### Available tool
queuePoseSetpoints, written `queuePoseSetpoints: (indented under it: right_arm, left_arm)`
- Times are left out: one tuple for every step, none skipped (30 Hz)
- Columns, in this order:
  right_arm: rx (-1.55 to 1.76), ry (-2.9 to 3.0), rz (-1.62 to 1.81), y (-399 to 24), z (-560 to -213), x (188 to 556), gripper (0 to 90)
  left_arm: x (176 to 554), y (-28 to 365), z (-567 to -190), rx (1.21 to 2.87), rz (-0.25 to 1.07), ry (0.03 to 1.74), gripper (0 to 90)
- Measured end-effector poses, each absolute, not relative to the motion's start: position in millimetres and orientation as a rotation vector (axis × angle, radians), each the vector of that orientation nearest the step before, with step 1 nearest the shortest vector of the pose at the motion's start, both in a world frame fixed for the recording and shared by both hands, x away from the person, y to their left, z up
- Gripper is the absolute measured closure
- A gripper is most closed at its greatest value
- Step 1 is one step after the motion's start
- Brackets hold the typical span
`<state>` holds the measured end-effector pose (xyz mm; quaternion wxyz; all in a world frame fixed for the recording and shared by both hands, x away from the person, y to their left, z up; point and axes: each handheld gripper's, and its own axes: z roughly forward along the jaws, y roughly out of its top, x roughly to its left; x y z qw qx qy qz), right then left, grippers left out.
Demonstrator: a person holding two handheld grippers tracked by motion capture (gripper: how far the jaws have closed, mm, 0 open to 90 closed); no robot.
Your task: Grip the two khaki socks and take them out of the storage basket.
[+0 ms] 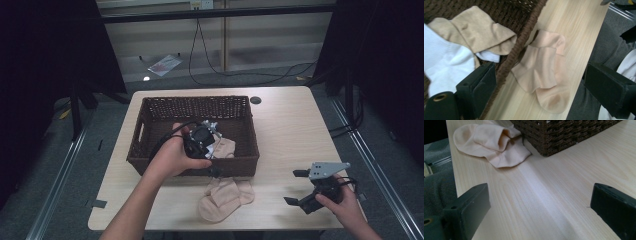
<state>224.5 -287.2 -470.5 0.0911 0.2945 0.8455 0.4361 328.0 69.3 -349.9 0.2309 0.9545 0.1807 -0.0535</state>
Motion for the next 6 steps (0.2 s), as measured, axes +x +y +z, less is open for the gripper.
queuePoseSetpoints:
  right_arm:
    - [0.874,2.513,1.293,-287.3,-470.6,224.4,2.3]
    - [0.872,2.514,1.29,-287.1,-470.9,224.3,2.3]
    - [0.872,2.514,1.29,-287.1,-470.9,224.3,2.3]
    - [0.871,2.515,1.285,-286.8,-471.2,224.0,2.3]
    - [0.871,2.515,1.285,-286.8,-471.2,224.0,2.3]
    - [0.87,2.519,1.289,-286.9,-471.2,223.9,2.3]
  left_arm:
    - [326.3,69.3,-352.7,2.62,-0.152,0.493,10.4]
    - [324.0,69.1,-355.4,2.62,-0.156,0.49,10.3]
    - [324.0,69.1,-355.4,2.62,-0.156,0.49,10.2]
    - [321.1,68.4,-359.3,2.619,-0.151,0.486,10.3]
    - [321.1,68.4,-359.3,2.619,-0.151,0.486,10.3]
    - [319.6,68.0,-361.6,2.62,-0.15,0.474,10.3]
